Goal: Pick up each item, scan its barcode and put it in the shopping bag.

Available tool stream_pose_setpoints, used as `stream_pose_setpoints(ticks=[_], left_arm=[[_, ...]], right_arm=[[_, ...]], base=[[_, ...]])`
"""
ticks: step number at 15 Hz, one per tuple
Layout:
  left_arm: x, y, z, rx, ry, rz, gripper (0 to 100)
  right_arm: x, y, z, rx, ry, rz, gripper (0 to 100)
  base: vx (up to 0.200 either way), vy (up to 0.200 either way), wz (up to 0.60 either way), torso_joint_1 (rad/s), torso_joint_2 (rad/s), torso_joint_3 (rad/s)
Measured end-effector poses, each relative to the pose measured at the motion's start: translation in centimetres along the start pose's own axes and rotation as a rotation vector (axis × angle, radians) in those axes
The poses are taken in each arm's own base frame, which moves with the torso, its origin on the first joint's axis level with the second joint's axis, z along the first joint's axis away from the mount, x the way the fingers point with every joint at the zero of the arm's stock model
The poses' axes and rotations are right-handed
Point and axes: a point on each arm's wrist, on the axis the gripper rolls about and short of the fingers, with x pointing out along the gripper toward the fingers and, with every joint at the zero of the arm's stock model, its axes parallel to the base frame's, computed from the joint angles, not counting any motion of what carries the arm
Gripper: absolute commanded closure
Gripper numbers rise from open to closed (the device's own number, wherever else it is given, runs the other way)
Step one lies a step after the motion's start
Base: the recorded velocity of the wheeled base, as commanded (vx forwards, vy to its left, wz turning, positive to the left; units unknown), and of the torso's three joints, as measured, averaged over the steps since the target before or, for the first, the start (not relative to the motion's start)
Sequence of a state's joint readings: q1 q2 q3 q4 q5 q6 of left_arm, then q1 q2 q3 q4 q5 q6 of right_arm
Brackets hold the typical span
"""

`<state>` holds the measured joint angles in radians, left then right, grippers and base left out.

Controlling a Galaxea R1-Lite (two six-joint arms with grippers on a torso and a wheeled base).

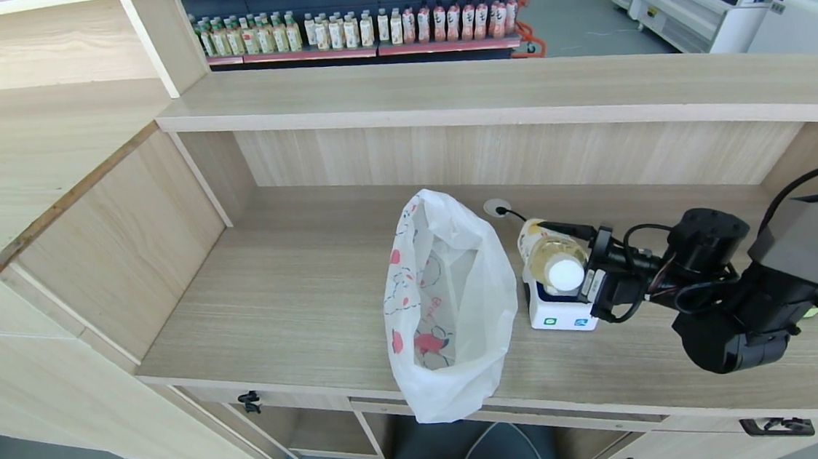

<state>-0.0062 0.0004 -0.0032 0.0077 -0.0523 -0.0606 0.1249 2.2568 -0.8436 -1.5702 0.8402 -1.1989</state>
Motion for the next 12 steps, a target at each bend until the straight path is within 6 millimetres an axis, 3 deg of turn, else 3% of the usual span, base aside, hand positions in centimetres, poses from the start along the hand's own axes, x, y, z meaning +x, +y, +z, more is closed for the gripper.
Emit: stream_pose_setpoints(ticks=[4, 7, 9, 12], left_arm=[[0.0, 0.0, 0.0, 0.000, 0.000, 0.000, 0], [0.0, 0.0, 0.0, 0.000, 0.000, 0.000, 0], [0.0, 0.0, 0.0, 0.000, 0.000, 0.000, 0], [0.0, 0.0, 0.0, 0.000, 0.000, 0.000, 0]], right_arm=[[-2.5, -1.6, 2.4, 0.206, 0.026, 0.001, 100], [-4.2, -4.6, 4.8, 0.532, 0.060, -0.085, 100], [-5.2, -6.3, 5.9, 0.694, 0.218, -0.284, 100], [-6.4, -6.1, 7.5, 0.984, 0.419, -0.572, 100]], base=[[0.000, 0.000, 0.00, 0.000, 0.00, 0.000], [0.000, 0.000, 0.00, 0.000, 0.00, 0.000], [0.000, 0.000, 0.00, 0.000, 0.00, 0.000], [0.000, 0.000, 0.00, 0.000, 0.00, 0.000]])
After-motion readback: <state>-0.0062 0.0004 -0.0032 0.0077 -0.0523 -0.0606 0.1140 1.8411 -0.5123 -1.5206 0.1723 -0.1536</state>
